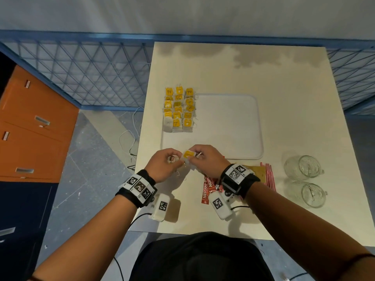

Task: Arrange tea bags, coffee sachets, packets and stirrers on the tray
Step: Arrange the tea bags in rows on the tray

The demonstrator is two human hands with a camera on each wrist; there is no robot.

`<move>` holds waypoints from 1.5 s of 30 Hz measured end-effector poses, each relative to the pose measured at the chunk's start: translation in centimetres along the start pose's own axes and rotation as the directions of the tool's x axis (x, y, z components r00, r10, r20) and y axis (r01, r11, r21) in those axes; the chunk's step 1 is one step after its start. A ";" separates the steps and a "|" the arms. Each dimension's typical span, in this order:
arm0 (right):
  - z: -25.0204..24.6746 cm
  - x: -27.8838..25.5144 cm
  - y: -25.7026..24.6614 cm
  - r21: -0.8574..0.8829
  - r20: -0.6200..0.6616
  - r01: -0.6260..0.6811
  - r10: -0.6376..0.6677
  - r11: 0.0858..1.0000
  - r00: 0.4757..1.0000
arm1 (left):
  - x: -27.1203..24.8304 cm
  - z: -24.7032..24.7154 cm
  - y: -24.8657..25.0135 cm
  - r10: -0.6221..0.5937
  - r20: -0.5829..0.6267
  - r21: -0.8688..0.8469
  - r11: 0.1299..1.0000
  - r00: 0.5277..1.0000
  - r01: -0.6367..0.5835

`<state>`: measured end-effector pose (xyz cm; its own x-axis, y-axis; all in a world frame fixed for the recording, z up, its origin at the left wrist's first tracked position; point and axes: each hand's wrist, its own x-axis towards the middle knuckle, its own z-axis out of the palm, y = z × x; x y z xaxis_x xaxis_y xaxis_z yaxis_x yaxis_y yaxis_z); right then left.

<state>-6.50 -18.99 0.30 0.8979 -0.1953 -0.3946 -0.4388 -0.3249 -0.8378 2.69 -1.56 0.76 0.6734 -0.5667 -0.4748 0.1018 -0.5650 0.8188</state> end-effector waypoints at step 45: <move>-0.8 10.1 1.0 -0.172 -0.251 -0.141 0.095 0.975 0.963 | 7.2 -2.3 0.7 -0.328 0.142 -0.715 0.619 0.934 0.327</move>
<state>2.14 -22.04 -4.23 0.8143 -0.4510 -0.3654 -0.5607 -0.4485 -0.6961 9.28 -4.71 -1.33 0.4910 -0.4290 -0.7582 0.8062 -0.1060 0.5820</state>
